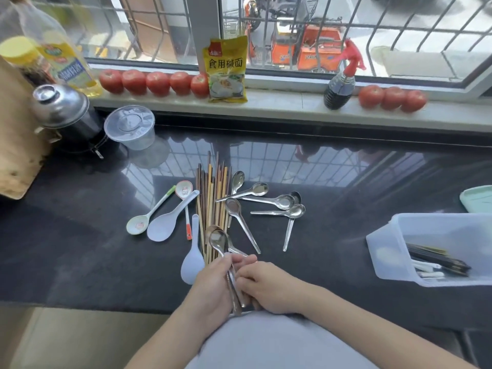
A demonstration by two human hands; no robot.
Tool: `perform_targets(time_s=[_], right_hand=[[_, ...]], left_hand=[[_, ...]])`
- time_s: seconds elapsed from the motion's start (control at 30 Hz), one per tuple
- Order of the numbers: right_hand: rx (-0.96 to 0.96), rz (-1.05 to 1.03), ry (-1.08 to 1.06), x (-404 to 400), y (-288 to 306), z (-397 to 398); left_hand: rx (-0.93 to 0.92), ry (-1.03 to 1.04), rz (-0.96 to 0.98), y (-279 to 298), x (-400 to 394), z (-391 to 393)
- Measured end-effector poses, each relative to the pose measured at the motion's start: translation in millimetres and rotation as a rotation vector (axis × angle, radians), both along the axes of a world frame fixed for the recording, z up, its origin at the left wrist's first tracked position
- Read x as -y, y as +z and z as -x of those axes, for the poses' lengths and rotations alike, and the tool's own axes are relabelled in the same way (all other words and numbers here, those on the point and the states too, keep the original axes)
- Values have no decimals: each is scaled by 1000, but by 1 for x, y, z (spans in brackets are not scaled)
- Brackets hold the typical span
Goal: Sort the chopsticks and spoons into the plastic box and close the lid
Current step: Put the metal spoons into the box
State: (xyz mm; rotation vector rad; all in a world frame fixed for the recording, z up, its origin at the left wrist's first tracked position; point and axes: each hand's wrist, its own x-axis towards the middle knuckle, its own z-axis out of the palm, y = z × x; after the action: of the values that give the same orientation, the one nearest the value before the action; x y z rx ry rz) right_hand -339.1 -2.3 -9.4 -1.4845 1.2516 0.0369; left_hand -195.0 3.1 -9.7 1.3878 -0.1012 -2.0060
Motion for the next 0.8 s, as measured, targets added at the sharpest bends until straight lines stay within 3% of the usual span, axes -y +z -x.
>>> perform_targets(time_s=[0.07, 0.17, 0.27, 0.6, 0.7, 0.8], right_hand=[[-66, 34, -14, 4, -15, 3], [-446, 303, -64, 11, -52, 18], [-603, 406, 63, 8, -77, 22], [-579, 421, 55, -1, -81, 15], [-429, 292, -73, -5, -63, 16], [-149, 43, -374, -11, -34, 18]], left_hand=[[57, 82, -13, -4, -5, -13], [118, 237, -67, -17, -13, -38], [187, 256, -93, -19, -19, -56], [181, 169, -94, -16, -30, -44], [121, 121, -73, -13, -31, -42], [85, 136, -101, -13, -28, -36]])
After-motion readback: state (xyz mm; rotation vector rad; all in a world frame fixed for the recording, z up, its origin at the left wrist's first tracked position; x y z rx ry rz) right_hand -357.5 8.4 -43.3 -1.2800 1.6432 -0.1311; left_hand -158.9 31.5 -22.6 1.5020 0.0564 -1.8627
